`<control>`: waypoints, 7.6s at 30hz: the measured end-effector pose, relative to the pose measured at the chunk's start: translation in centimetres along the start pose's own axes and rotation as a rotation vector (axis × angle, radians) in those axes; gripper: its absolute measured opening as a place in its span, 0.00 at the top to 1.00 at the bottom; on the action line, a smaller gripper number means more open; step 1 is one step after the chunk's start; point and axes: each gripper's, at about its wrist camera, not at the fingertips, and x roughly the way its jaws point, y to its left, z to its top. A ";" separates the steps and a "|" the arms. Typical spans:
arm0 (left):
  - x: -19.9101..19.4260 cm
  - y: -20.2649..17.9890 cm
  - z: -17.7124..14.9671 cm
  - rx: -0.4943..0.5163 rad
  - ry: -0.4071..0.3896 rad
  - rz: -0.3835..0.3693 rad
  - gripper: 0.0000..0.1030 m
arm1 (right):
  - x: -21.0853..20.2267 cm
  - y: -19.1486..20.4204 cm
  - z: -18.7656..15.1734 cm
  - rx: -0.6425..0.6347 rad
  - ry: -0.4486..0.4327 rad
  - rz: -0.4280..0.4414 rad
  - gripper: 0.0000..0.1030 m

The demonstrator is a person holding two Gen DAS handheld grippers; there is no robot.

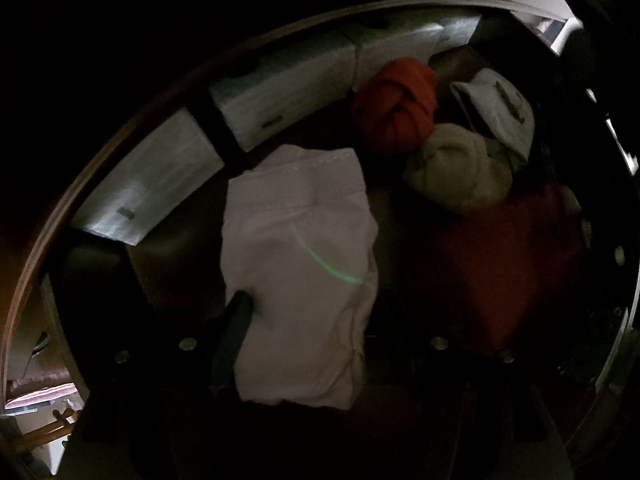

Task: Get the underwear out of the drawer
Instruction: 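Close left gripper on pale pink garment while right gripper closes on dark red sock, then lift pale pink garment with left gripper while right gripper lifts dark red sock, then carry pale pink garment in left gripper while right gripper carries dark red sock to tray, then lower pale pink garment into tray with left gripper while right gripper opens on red sock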

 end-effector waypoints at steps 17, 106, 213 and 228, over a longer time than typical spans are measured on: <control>0.8 0.2 1.1 0.000 0.027 0.030 0.31 | 0.0 1.8 -0.5 0.002 -0.015 0.030 0.50; -9.8 -1.7 -7.0 -0.274 -0.585 0.073 0.86 | -5.8 8.0 -8.7 0.361 -0.698 -0.285 0.72; -23.0 3.0 0.8 -0.332 -0.932 0.054 0.87 | -20.2 2.5 -9.9 0.505 -1.041 -0.284 0.72; -22.9 5.7 7.9 -0.328 -0.878 0.039 0.87 | -24.6 -4.7 -8.1 0.608 -1.003 -0.320 0.72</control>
